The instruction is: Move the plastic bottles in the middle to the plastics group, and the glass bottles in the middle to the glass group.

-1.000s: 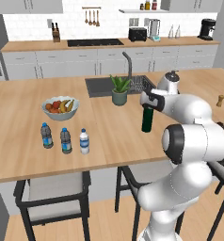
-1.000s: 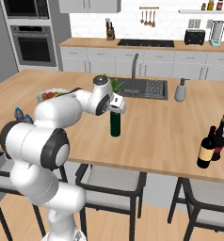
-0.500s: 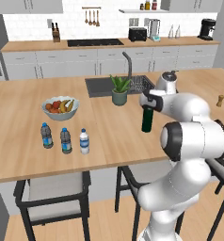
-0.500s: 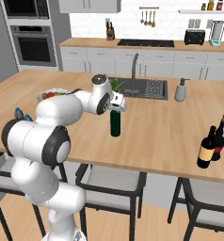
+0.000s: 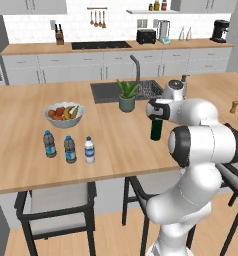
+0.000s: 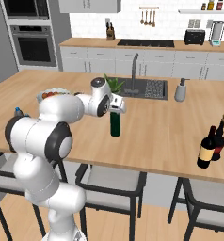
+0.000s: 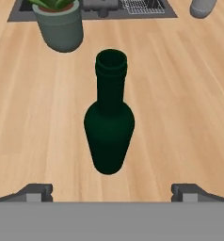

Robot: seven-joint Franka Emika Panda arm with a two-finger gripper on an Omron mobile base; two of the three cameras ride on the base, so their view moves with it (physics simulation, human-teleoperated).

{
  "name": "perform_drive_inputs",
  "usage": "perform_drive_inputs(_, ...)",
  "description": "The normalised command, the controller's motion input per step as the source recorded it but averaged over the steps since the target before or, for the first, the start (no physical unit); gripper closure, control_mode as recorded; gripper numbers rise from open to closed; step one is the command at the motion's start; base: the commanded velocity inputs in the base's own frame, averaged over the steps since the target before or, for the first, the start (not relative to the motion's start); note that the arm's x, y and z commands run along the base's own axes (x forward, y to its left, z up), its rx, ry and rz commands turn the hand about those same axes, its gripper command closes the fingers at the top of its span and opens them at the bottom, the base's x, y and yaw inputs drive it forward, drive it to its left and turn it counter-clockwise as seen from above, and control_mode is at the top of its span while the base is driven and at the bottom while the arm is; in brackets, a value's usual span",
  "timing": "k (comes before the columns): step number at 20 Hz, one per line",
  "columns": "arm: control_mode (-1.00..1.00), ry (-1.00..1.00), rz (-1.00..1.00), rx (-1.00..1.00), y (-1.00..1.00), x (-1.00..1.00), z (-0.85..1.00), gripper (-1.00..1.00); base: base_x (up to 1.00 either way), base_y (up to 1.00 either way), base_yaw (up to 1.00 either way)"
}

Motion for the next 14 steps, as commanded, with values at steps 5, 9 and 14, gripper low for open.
perform_drive_inputs(5, -1.00, 0.00, 0.00, 0.00, 0.00, 0.31, -0.09, -1.00, 0.00, 0.00, 0.00)
perform_drive_inputs(9, -1.00, 0.00, 0.00, 0.00, 0.00, 0.29, -0.02, -1.00, 0.00, 0.00, 0.00)
perform_drive_inputs(14, -1.00, 0.00, 0.00, 0.00, -0.01, 0.11, -0.04, -1.00, 0.00, 0.00, 0.00)
